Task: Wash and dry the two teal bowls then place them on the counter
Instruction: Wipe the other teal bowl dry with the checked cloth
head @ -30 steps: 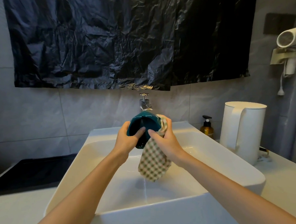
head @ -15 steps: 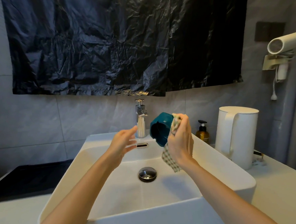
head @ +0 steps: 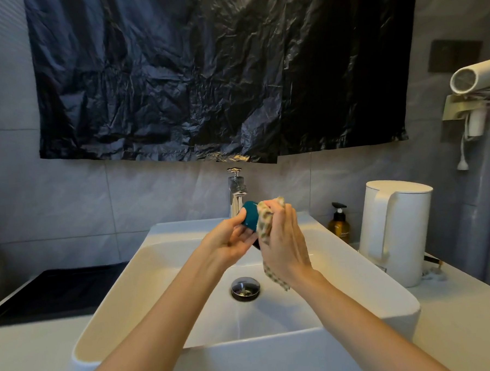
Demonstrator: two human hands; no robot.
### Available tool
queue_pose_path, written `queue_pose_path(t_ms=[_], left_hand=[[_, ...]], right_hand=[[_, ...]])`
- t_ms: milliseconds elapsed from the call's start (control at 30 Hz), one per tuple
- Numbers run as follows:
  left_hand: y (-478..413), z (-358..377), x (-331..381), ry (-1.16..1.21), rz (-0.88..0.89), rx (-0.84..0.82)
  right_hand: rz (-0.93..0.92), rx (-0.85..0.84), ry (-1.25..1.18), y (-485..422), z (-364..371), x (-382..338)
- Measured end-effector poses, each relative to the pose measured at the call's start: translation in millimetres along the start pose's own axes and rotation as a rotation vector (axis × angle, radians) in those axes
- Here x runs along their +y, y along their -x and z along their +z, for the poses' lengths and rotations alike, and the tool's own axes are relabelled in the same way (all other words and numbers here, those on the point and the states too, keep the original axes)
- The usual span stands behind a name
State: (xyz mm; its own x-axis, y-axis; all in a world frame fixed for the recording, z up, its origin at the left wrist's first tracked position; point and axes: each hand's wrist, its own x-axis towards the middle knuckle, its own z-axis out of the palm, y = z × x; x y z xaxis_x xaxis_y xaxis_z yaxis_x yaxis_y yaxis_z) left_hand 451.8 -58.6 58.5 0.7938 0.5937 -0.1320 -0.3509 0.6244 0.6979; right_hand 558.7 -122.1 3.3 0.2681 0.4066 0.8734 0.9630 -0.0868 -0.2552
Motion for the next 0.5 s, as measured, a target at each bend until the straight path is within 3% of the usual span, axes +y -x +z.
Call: queue_pose_path(t_ms=[133,200,400,500], left_hand=[[6.8,-18.3,7.6,-0.099,0.100,0.033],[9.0,-30.9,14.4,-0.175,0.139,0.039],[14.4,-54.7,27.2,-0.471,0.231,0.036],[15.3,-57.7,23.5,-0.595,0.245,-0.010]], right_hand=[[-0.163,-0.187,-0.189,3.7,1.3,-1.1],[-0.161,-0.245,-0.271,3.1,-0.2,-4.8],[0.142,-0.116,-0.507,-7.1,-2.0,-8.6],[0.055,-0.093,-0.525,-6.6,0.2,-13.2]])
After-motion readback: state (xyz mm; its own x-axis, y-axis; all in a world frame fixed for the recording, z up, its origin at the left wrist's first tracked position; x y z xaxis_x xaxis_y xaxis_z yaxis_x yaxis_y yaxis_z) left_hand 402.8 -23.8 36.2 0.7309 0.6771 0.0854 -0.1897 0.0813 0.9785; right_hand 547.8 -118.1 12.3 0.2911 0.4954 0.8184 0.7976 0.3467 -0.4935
